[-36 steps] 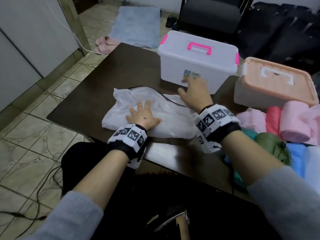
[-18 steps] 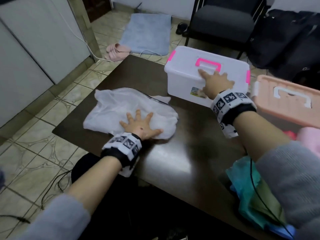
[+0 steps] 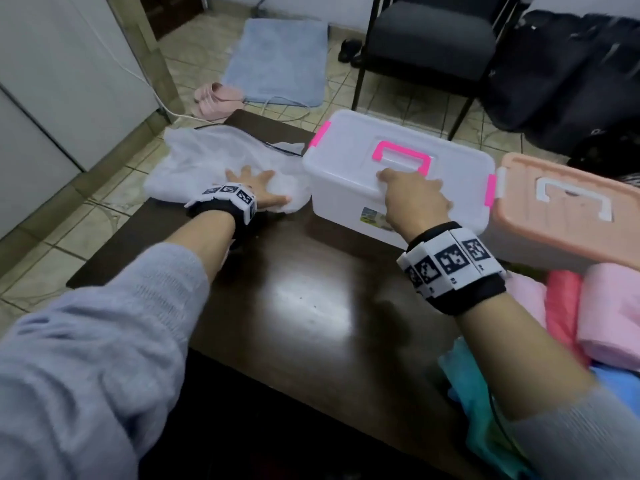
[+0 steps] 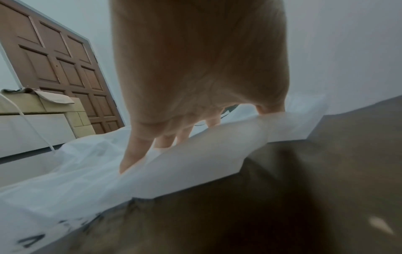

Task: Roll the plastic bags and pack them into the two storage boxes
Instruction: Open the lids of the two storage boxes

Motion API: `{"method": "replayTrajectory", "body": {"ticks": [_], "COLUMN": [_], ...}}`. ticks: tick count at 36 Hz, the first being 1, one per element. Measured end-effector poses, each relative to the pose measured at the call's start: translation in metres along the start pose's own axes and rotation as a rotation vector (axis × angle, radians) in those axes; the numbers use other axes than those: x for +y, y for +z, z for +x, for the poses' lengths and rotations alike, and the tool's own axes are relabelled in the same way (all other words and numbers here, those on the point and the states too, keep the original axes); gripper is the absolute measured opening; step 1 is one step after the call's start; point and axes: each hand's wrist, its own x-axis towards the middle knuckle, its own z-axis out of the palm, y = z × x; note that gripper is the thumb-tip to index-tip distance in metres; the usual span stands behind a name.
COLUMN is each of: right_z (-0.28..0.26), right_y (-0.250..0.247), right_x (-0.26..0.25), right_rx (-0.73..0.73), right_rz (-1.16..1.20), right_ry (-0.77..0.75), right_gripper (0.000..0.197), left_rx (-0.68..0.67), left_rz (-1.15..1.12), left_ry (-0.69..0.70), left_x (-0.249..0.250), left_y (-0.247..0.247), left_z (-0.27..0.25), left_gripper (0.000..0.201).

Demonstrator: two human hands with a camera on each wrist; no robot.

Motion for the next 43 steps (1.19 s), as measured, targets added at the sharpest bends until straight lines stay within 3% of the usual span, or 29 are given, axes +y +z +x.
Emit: {"method": "replayTrajectory", "body": {"ticks": [18,21,23,27,29,31,33,36,40,43], "right_z": [-0.056,-0.056,-0.056,-0.046,-0.039,-0.033,-0.031,-0.032,-0.037,-0.035], "right_y": [0.004,-0.005,-0.014,-0.027,-0.028,-0.025,-0.019,-0.011,-0.005,0.002], "right_x": [0.012,0.023,0.032,0.057,0.073,0.086,0.093,0.097,0.095,0.102], "right_rx": [-0.059,-0.041,0.046,0.365,0.396,0.319,0.214,0.133,0.154,0.165], "right_rz": [-0.059,0.092,0.296,0.524,0.568,0.586,0.604,0.619,0.518,0.439], "right_ry": [-0.077,-0.132,-0.128,0.049,0.193,0.334,0.421,0.433,0.377,0.383], "right_gripper": [0.051,0.074,0.076,0.050,0.049,0.055,0.060,0.052,0.037,0.033], "left_rx": [0.011,0.035,0.067,0.204,0.365,0.464,0.381,0.107,0.118,0.122], "left_rz": [-0.017,-0.060,-0.099,-0.189,-0.273,-0.401,-0.570,-0.754,-0.494,-0.436], "left_ry": [0.094,0.077,0.069,0.072,0.079,0.124,0.156,0.126,0.112,0.121], "left_x": [0.018,0.025,0.029,0.032,0.037,0.045,0.055,0.069,0.077,0.080], "left_y": [-0.011,-0.014,-0.017,-0.033,-0.045,-0.058,-0.066,-0.066,-0.059,-0.055], "left_z": [0.012,0.008,0.005,-0.010,-0.022,-0.036,-0.049,-0.065,-0.075,-0.082], "left_gripper": [0.073,0.074,0.074,0.064,0.050,0.032,0.035,0.052,0.051,0.051]}}
